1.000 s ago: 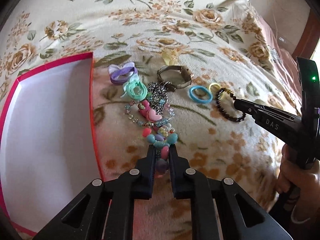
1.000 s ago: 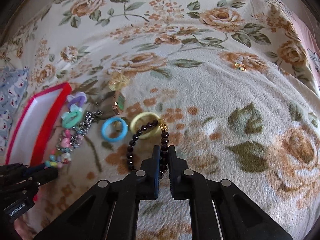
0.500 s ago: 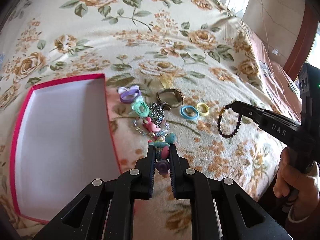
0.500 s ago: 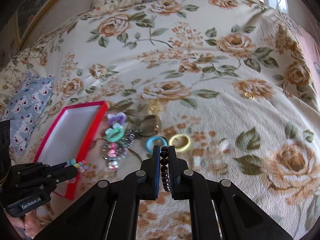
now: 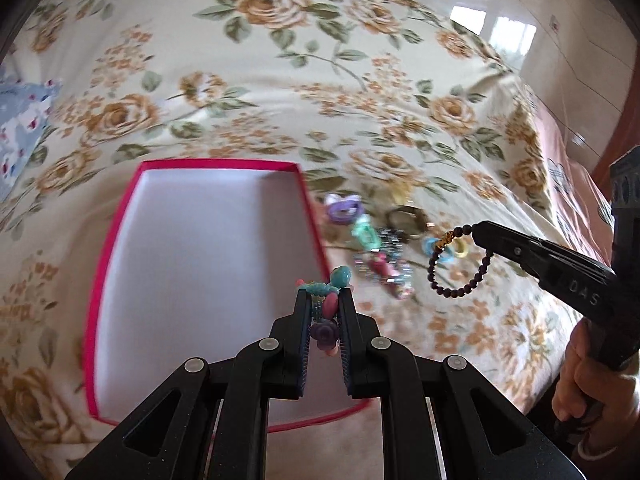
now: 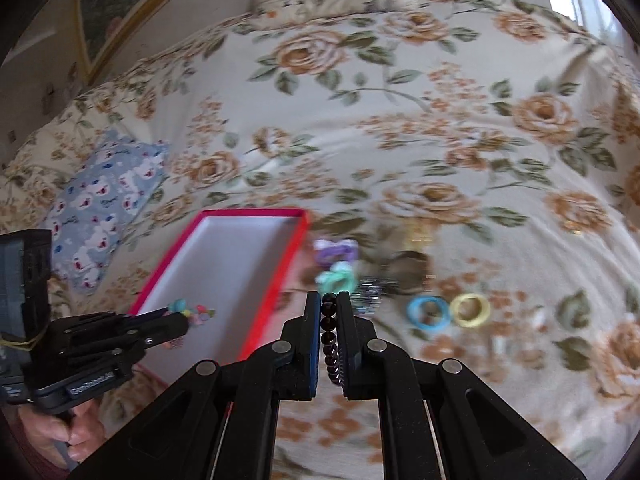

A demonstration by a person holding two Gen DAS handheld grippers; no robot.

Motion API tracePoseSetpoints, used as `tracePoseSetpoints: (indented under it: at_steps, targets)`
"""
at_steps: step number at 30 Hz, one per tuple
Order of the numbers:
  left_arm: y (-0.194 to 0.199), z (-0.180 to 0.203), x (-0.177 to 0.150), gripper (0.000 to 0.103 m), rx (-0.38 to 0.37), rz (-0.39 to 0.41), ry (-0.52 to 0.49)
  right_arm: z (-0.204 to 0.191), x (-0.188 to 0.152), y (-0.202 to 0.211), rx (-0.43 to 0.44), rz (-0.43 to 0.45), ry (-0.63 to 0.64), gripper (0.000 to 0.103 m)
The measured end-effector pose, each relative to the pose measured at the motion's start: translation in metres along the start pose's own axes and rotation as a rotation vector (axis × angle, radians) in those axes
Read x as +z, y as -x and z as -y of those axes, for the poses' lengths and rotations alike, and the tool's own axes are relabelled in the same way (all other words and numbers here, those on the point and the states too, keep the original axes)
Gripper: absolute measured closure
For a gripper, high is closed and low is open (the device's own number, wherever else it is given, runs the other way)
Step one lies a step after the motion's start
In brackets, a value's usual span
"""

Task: Organize jewelry
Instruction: 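Carry both bracelets over the white box and open both tools to drop them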

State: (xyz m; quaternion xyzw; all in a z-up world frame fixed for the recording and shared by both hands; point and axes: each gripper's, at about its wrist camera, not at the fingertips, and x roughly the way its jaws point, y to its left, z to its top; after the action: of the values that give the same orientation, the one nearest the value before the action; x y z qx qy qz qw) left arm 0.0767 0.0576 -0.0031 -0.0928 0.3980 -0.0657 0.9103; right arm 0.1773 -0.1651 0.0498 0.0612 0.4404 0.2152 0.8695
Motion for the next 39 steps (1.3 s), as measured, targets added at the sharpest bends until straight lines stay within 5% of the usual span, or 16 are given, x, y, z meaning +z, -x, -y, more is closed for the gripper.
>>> tracePoseSetpoints:
  at_steps: [17,39]
  targets:
    - [0.006,-0.059,-0.001,0.091,0.129,-0.026,0.14,-0.108,-0.009,-0.084,0.263,-0.136,0.089,0.096]
    - [-0.053,-0.073,0.001,0.086,0.207,-0.114,0.133,-0.08,-0.03,-0.14,0.165,-0.259,0.063,0.096]
